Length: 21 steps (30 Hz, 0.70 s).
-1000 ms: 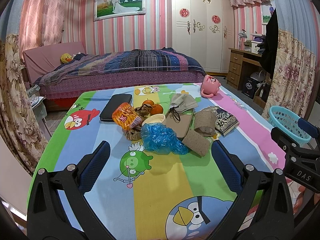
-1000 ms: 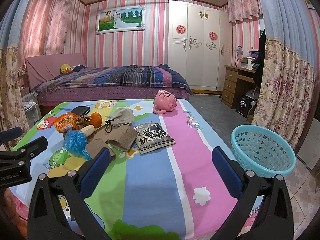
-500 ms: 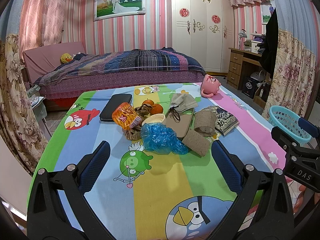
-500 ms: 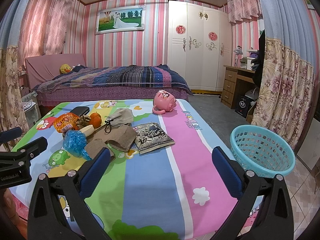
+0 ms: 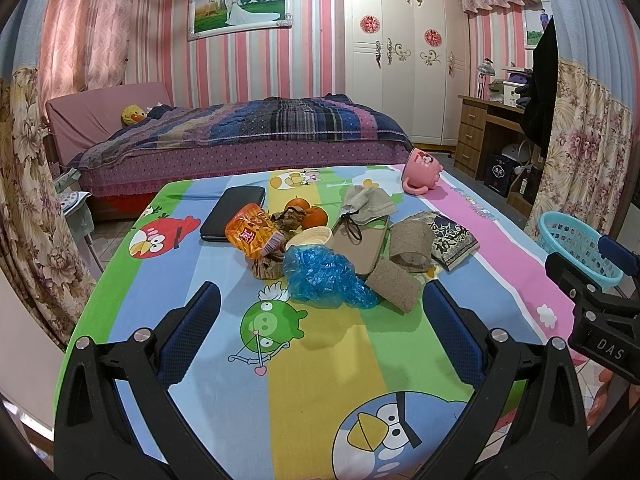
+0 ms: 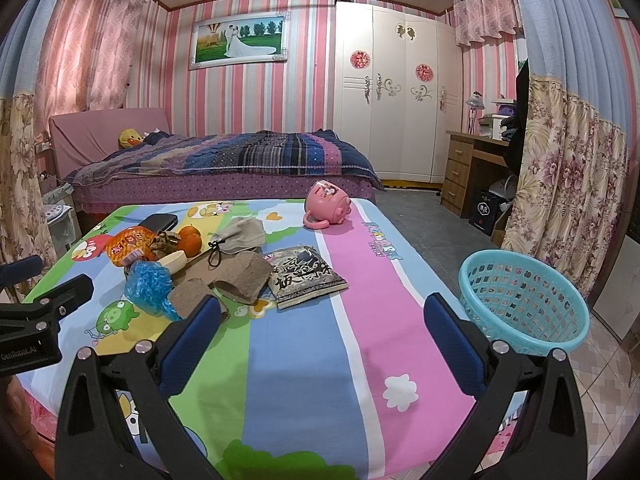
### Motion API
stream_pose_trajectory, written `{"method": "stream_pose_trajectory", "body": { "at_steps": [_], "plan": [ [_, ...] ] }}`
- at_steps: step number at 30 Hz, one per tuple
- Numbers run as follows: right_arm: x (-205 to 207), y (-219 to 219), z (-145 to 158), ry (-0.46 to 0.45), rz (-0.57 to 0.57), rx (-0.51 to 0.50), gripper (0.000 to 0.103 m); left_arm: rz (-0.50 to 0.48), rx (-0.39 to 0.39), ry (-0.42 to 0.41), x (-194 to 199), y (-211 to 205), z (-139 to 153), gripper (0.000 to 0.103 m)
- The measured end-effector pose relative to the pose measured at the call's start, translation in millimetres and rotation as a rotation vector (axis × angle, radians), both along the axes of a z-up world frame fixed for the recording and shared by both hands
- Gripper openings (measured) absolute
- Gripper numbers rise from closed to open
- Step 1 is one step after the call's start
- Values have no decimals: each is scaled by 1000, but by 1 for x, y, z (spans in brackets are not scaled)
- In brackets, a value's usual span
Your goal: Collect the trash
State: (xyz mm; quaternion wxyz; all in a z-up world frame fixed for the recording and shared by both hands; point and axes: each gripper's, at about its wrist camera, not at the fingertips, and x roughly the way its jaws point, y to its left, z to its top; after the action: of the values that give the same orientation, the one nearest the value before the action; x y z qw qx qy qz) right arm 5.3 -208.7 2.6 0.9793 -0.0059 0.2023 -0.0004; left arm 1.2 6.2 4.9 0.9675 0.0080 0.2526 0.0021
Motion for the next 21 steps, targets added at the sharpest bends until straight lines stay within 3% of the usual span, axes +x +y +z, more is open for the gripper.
{"method": "stream_pose_trajectory", "body": {
  "at_steps": [14, 21],
  "plan": [
    [2, -9, -1, 3, -6, 1, 99, 33, -11, 29, 9, 16, -7, 98],
    [25, -15, -9, 48, -25, 11, 99, 73, -13, 74, 40, 23, -16, 98]
  ]
}}
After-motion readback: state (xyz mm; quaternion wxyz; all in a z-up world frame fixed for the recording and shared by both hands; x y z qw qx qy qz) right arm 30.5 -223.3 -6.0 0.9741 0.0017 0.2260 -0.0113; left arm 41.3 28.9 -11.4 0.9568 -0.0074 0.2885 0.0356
